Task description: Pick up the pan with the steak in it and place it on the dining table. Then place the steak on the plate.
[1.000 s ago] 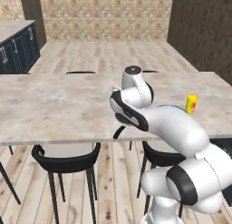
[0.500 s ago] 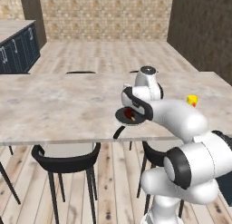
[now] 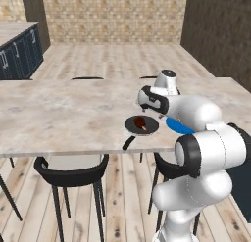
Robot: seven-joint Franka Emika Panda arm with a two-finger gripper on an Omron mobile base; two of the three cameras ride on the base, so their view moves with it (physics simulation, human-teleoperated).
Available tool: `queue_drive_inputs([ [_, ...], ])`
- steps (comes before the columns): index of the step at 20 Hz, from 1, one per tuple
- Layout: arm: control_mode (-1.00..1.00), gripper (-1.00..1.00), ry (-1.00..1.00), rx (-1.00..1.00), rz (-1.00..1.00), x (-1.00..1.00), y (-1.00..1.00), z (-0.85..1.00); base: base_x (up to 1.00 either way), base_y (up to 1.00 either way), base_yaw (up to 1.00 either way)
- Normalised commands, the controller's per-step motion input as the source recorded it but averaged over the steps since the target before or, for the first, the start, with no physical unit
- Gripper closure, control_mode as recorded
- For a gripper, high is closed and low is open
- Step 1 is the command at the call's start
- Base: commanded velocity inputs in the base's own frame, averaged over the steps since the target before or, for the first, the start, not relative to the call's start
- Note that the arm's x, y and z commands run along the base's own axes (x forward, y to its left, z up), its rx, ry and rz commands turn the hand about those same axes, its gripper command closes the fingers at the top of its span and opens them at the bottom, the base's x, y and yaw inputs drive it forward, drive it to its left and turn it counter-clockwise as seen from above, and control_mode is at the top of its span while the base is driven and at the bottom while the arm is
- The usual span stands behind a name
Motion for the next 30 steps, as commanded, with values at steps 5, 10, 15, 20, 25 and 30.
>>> queue_drive_inputs([
  [5,-1.00,-1.00,0.00,-0.05,0.02,0.02,0.00,-0.11,0.00,0.00,0.00],
  [10,-1.00,-1.00,0.05,-0.10,0.08,0.16,0.00,-0.34,0.00,0.00,0.00],
  [15,-1.00,-1.00,0.01,-0.10,0.09,0.11,0.00,-0.37,0.00,0.00,0.00],
  [20,-1.00,-1.00,0.00,-0.04,0.09,0.30,-0.02,-0.22,0.00,0.00,0.00],
  [25,-1.00,-1.00,0.00,-0.01,0.10,0.48,-0.02,-0.17,0.00,0.00,0.00],
  [30,-1.00,-1.00,-0.03,-0.02,0.12,0.34,0.00,-0.24,0.00,0.00,0.00],
])
